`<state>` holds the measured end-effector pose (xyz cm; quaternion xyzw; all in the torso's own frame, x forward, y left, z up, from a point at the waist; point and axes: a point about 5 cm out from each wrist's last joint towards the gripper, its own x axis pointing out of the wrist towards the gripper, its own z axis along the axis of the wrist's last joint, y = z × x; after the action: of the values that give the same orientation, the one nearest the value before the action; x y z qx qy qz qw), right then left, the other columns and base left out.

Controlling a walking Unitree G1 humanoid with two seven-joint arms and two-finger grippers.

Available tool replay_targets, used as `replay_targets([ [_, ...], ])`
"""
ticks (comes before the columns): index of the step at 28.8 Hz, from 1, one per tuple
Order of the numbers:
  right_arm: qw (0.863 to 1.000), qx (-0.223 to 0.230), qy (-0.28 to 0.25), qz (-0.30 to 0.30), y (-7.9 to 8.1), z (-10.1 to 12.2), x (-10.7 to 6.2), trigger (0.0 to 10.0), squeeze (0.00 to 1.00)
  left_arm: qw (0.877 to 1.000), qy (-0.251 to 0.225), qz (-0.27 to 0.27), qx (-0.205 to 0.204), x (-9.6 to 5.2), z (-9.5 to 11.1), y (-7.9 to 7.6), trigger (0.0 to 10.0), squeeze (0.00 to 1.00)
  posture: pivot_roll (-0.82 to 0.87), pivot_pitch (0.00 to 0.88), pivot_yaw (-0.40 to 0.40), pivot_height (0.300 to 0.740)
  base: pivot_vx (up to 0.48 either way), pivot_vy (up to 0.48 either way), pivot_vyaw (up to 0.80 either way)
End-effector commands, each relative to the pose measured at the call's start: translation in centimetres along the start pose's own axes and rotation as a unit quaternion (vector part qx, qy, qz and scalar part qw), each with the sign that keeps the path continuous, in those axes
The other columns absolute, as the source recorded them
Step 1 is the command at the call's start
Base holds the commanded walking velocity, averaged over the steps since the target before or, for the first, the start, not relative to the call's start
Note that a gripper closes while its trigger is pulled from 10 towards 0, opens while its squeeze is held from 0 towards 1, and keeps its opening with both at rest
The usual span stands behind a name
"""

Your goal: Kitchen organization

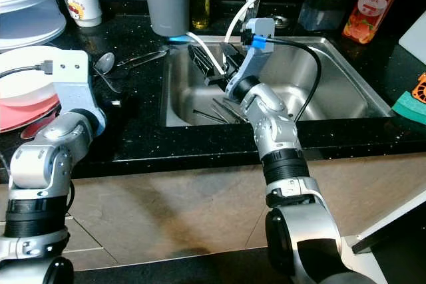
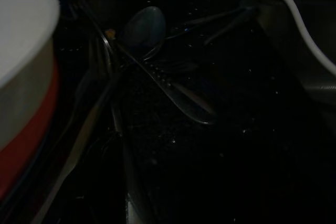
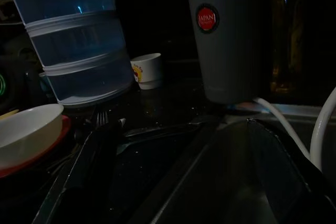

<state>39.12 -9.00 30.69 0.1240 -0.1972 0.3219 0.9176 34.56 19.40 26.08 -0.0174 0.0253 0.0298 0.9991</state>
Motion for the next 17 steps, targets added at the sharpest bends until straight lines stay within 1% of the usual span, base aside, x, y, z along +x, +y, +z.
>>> replay_targets([
  [1, 1.0, -0.008, 0.006, 0.005, 0.0, 0.0, -0.2, 10.0, 0.0, 0.998, 0.06, -0.001, -0.024, 0.5, -2.3, 0.2, 10.0, 0.0, 0.0, 0.147, -0.027, 0.74, 0.0, 0.0, 0.0],
  [3, 1.0, -0.009, 0.007, 0.007, 0.0, 0.0, -0.2, 10.0, 0.0, 0.997, 0.071, -0.008, -0.038, 0.7, -2.5, 0.3, 10.0, 0.0, 0.0, 0.147, -0.027, 0.74, 0.0, 0.0, 0.0],
  [4, 1.0, -0.009, 0.007, 0.007, 0.0, 0.1, -0.2, 10.0, 0.0, 0.996, 0.081, -0.01, -0.035, 0.9, -2.5, 0.4, 10.0, 0.0, 0.0, 0.149, -0.027, 0.74, 0.0, 0.0, 0.0],
  [7, 1.0, -0.009, 0.007, 0.008, 0.0, 0.1, -0.2, 10.0, 0.0, 0.995, 0.091, -0.008, -0.044, 1.3, -2.4, 0.7, 10.0, 0.0, 0.0, 0.15, -0.028, 0.74, 0.0, 0.0, 0.0],
  [9, 1.0, -0.009, 0.008, 0.009, 0.0, 0.1, -0.1, 10.0, 0.0, 0.995, 0.094, -0.004, -0.044, 1.5, -2.3, 1.0, 10.0, 0.0, 0.0, 0.15, -0.028, 0.74, 0.0, 0.0, 0.0],
  [12, 1.0, -0.009, 0.008, 0.009, 0.0, 0.2, -0.1, 10.0, 0.0, 0.994, 0.099, -0.001, -0.054, 1.9, -2.4, 1.3, 10.0, 0.0, 0.0, 0.15, -0.028, 0.74, 0.0, 0.0, 0.0],
  [15, 1.0, -0.008, 0.008, 0.01, 0.0, 0.2, -0.1, 10.0, 0.0, 0.994, 0.099, 0.004, -0.055, 2.2, -2.4, 1.6, 10.0, 0.0, 0.0, 0.15, -0.028, 0.74, 0.0, 0.0, 0.0],
  [16, 1.0, -0.007, 0.008, 0.01, 0.0, 0.2, 0.0, 10.0, 0.0, 0.994, 0.097, 0.012, -0.047, 2.5, -2.4, 2.1, 10.0, 0.0, -0.01, 0.154, -0.03, 0.74, 0.0, 0.0, 0.0],
  [17, 1.0, -0.007, 0.008, 0.01, 0.0, 0.2, 0.0, 10.0, 0.0, 0.994, 0.097, 0.012, -0.047, 2.5, -2.4, 2.1, 10.0, 0.0, -0.01, 0.154, -0.03, 0.74, 0.0, 0.0, 0.0],
])
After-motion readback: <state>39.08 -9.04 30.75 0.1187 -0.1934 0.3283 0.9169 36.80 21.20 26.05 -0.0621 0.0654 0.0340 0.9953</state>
